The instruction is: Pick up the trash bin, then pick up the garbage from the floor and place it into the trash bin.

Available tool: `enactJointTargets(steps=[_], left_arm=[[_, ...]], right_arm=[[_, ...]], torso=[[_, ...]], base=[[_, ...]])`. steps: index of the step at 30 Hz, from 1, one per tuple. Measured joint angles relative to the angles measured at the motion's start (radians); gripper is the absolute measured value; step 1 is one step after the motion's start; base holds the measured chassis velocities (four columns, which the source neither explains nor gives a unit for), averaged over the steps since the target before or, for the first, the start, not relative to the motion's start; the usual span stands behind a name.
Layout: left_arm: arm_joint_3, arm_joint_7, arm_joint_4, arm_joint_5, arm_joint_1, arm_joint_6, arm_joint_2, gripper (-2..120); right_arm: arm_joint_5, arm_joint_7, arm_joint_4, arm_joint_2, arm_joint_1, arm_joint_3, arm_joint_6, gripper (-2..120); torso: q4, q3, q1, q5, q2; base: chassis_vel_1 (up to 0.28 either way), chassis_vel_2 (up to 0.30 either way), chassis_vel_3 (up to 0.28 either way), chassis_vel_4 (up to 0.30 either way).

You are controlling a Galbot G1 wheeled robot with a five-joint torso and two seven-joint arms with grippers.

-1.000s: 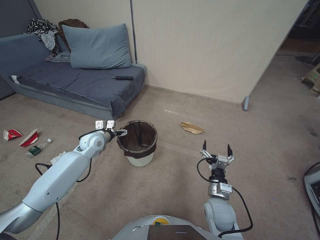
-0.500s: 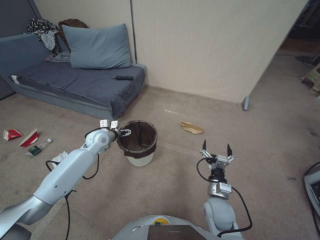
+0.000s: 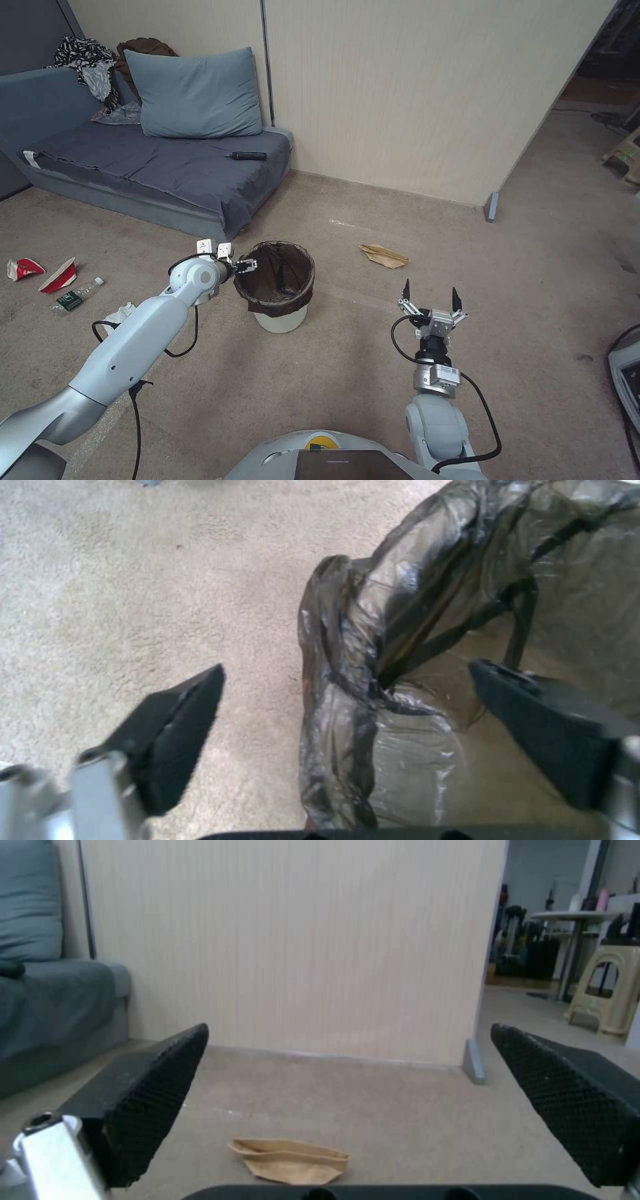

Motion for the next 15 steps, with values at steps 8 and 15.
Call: enactJointTargets(steps=[8,15], left_arm=[[0.001,-0.015,0.026,-0.033,-0.016,0.006,-0.019,83],[0.003,-0.026,0.03,-0.055,-0.018,0.013,-0.025,57]], right_arm=[[-0.001,0.001,-0.001,0.0,0.007,0.0,0.001,100],[-0.002,0.003,0.002,0.0,0.005,0.0,0.001,100]], torso=[[-0.0001,0.0,0.0,0.0,0.0],[0.0,0.0,0.0,0.0,0.0]], base=[[0.0,0.0,0.0,0.0],[0.0,0.0,0.0,0.0]])
